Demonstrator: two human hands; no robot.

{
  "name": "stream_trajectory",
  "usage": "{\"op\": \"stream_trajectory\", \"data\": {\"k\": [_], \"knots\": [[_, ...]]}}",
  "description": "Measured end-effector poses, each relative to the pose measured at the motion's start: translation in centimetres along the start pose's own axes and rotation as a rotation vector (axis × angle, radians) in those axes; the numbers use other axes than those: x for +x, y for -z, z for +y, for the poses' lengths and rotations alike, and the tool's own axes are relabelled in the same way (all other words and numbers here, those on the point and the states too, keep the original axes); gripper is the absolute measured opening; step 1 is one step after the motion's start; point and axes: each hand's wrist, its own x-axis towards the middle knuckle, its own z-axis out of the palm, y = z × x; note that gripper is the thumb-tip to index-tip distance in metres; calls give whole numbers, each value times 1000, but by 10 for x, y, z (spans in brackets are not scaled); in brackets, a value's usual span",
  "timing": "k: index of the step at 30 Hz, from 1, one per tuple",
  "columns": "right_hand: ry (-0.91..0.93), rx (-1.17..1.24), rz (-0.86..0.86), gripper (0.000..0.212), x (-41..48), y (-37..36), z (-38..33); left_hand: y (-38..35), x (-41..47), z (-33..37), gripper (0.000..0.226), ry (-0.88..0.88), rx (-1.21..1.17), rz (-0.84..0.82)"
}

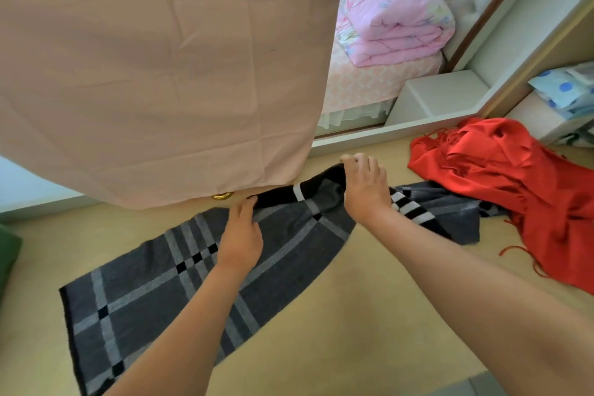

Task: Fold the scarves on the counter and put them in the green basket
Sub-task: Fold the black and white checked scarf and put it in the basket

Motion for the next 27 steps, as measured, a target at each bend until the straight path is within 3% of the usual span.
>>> {"op": "stream_trajectory", "data": {"k": [4, 6, 8, 12, 16, 20, 22, 24, 27], "knots": [[175, 239, -279, 32, -44, -41, -3, -13, -33, -25, 25, -129, 241, -141], [289, 206, -432, 42, -69, -59, 2, -17, -50, -32, 38, -131, 357, -313], [339, 167, -446, 50, -86, -72, 6, -19, -61, -38, 61, -84, 497, -475], [286, 136, -340, 23, -99, -72, -4, -13, -65, -40, 63, -71, 613, -514], [259, 218, -620, 20, -115, -57, -37, 9, -57, -36, 51, 34, 722, -673], [209, 442, -877, 21, -144, -54, -76, 24, -54, -55, 70, 294, 881, -845], [211, 511, -965, 22, -157, -51, -86, 32, -58, -61, 61, 358, 894, -893], [166, 575, -997, 23, -164, -43, -88, 35, -61, -57, 41, 326, 901, -891], [36, 618, -839, 24, -162, -26, -71, 28, -60, -30, 32, 185, 918, -778]]}}
